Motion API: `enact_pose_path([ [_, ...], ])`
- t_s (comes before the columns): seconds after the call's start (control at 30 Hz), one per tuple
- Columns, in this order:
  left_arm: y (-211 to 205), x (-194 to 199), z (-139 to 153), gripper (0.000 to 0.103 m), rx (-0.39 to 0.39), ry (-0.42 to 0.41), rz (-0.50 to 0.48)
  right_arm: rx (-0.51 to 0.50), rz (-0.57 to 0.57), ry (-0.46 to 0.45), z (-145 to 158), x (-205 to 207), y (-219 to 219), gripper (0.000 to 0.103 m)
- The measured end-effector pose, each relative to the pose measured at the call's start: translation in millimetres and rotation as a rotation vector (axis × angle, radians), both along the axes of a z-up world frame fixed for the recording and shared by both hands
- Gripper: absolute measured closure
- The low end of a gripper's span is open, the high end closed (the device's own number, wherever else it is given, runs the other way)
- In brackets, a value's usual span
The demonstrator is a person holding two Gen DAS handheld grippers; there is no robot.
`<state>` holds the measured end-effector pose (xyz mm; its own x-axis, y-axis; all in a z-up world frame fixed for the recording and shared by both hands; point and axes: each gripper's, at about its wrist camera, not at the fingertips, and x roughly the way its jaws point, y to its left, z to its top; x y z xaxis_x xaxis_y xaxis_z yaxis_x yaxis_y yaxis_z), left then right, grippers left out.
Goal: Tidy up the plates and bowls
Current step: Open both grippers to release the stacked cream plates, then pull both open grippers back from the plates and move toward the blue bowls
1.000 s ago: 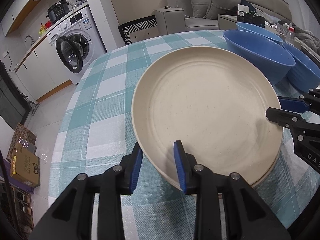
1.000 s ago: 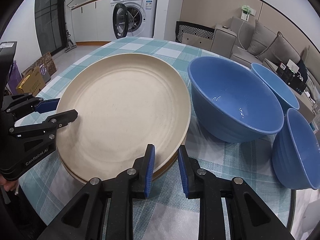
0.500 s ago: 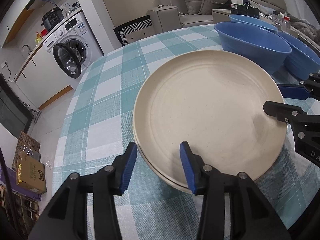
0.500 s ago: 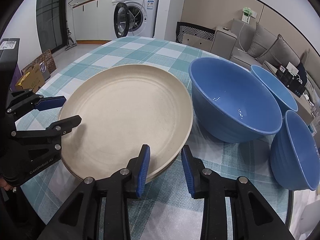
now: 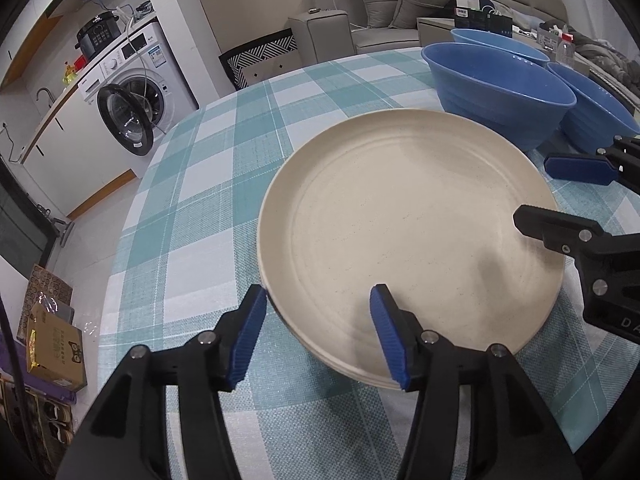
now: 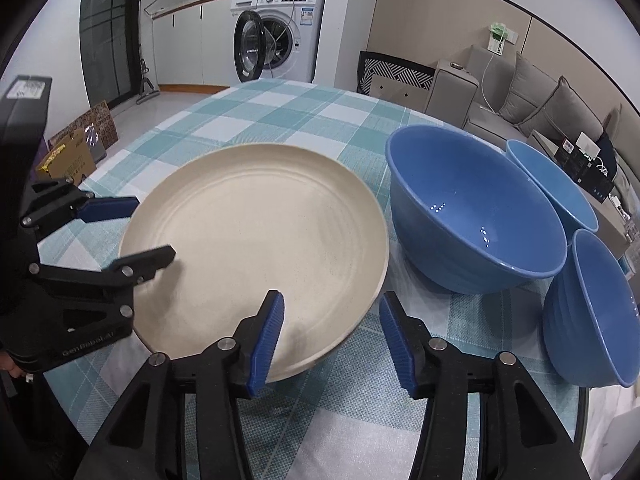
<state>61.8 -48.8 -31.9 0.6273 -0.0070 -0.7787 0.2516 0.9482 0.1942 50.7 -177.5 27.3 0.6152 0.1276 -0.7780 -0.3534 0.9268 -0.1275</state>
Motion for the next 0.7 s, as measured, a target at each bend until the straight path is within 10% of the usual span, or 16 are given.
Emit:
enact_pose_path([
  [0.23, 2, -1, 3, 0.02, -0.039, 0.002, -0.008, 0.047, 0.002, -0.011, 6, -1, -3, 0.028],
  [0.7, 9, -2, 14, 0.0, -0.135, -0.007, -0.019, 0.126, 0.003, -0.058, 21, -7, -10, 0.001],
])
